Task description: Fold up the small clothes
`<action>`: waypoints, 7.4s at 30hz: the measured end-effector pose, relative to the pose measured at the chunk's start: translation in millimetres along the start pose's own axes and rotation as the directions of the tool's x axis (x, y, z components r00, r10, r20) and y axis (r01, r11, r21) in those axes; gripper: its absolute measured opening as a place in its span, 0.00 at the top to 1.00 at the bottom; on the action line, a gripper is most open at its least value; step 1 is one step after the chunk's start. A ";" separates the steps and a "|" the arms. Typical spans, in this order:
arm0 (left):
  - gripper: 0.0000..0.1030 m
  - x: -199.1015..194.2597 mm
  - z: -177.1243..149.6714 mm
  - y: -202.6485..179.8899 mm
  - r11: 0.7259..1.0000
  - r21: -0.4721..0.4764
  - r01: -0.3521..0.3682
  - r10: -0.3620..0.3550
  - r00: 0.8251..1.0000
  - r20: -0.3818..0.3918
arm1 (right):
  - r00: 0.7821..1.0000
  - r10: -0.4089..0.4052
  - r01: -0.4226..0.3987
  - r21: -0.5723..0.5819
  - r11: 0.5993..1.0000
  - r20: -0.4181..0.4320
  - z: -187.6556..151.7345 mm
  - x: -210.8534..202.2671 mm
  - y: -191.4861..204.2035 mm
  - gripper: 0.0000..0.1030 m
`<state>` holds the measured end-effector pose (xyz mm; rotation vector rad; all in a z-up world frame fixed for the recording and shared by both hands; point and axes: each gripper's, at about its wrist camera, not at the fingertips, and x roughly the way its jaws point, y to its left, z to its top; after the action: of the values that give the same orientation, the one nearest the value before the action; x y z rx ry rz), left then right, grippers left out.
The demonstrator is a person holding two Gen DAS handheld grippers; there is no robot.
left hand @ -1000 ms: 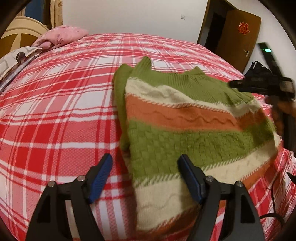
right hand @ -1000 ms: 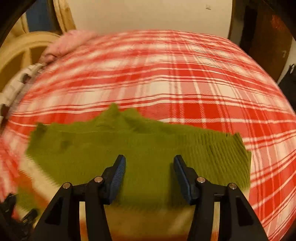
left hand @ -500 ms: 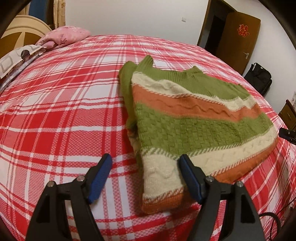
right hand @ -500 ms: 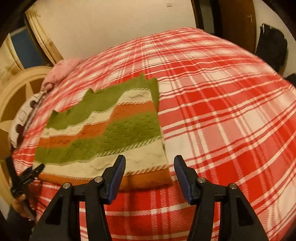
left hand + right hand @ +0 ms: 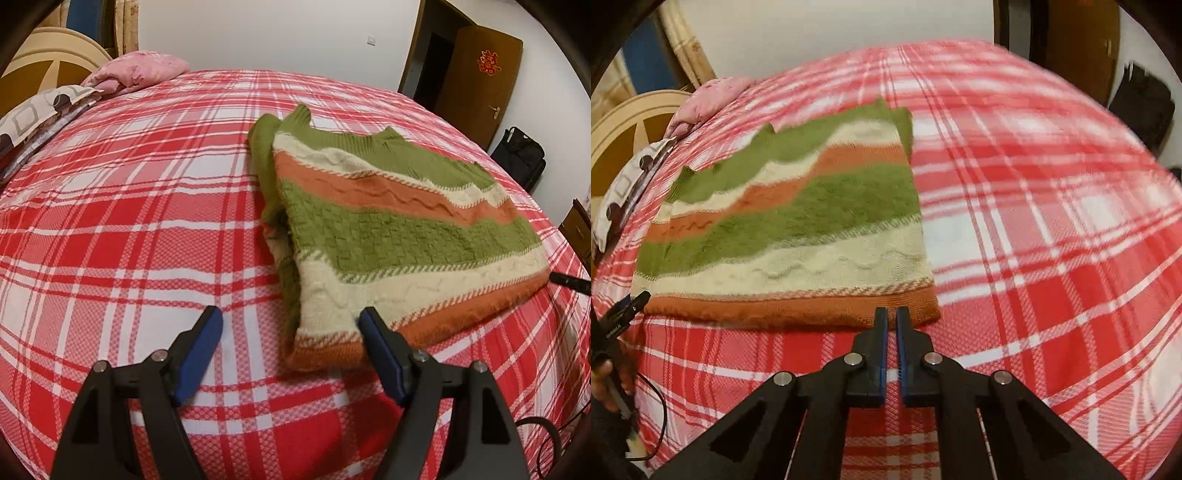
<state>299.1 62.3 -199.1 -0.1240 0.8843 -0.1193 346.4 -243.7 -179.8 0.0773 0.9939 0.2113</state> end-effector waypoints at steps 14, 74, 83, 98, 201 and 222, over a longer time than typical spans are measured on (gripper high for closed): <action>0.21 -1.0 -2.2 0.0 1.000 -0.010 0.003 -0.003 1.000 0.010 | 0.999 0.034 -0.029 -0.202 0.979 0.020 10.0 52.8 129.1 0.41; 0.11 -12.4 70.3 129.1 0.877 -0.233 0.420 -0.404 0.908 0.115 | 0.971 0.132 0.058 -0.725 0.686 0.202 -73.8 43.4 351.2 0.83; 0.12 45.6 117.6 81.7 0.845 -0.209 0.492 -0.500 0.866 0.019 | 0.972 0.136 0.039 -0.702 0.711 0.192 -71.6 45.3 345.8 0.83; 0.84 85.1 122.8 78.1 0.829 -0.252 0.499 -0.530 0.845 -0.070 | 0.972 0.155 0.010 -0.686 0.727 0.178 -63.3 45.1 333.5 0.84; 0.11 31.2 71.3 -169.6 0.904 0.262 0.339 -0.343 0.939 -0.029 | 0.963 0.269 -0.260 0.231 0.938 -0.009 -23.5 15.9 -39.1 0.95; 0.00 48.9 51.6 -152.4 0.913 0.147 0.380 -0.369 0.924 -0.098 | 0.989 0.148 -0.146 0.129 0.981 -0.008 45.0 43.5 2.5 0.62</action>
<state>361.9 -92.6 -180.1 -0.1360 0.9075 -0.5577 406.8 -230.6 -190.7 0.2667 1.0198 0.2837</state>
